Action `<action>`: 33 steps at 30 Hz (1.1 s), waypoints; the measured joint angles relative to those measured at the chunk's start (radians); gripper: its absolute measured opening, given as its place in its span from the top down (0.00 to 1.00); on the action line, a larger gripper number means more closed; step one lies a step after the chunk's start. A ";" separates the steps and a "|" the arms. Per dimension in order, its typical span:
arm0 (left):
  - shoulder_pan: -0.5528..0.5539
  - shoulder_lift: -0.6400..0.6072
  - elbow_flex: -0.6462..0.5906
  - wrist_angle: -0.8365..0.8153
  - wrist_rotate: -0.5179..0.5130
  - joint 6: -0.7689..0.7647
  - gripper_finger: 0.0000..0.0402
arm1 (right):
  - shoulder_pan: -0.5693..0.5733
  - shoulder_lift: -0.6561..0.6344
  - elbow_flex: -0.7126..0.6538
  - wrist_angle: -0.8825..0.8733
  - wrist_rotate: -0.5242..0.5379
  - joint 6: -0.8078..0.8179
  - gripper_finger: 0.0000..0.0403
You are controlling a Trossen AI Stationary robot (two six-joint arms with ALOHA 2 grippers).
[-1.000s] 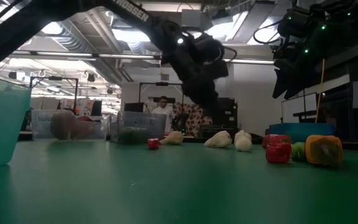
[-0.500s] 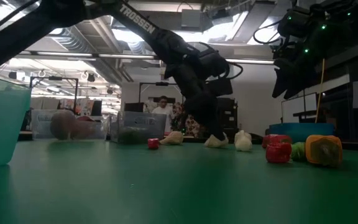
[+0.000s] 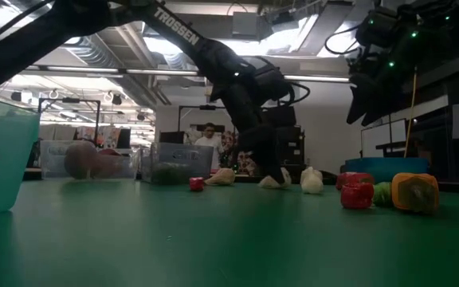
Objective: Sort produce into baskets
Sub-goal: Put the garlic into the green bin
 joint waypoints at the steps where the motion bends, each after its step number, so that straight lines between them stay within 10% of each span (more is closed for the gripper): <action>1: -0.001 0.000 0.000 -0.002 0.000 -0.009 0.53 | 0.000 0.000 0.000 0.009 0.000 0.000 0.13; 33: -0.172 -0.240 0.025 -0.202 -0.086 -0.155 0.61 | -0.001 0.000 0.000 0.019 -0.007 0.001 0.13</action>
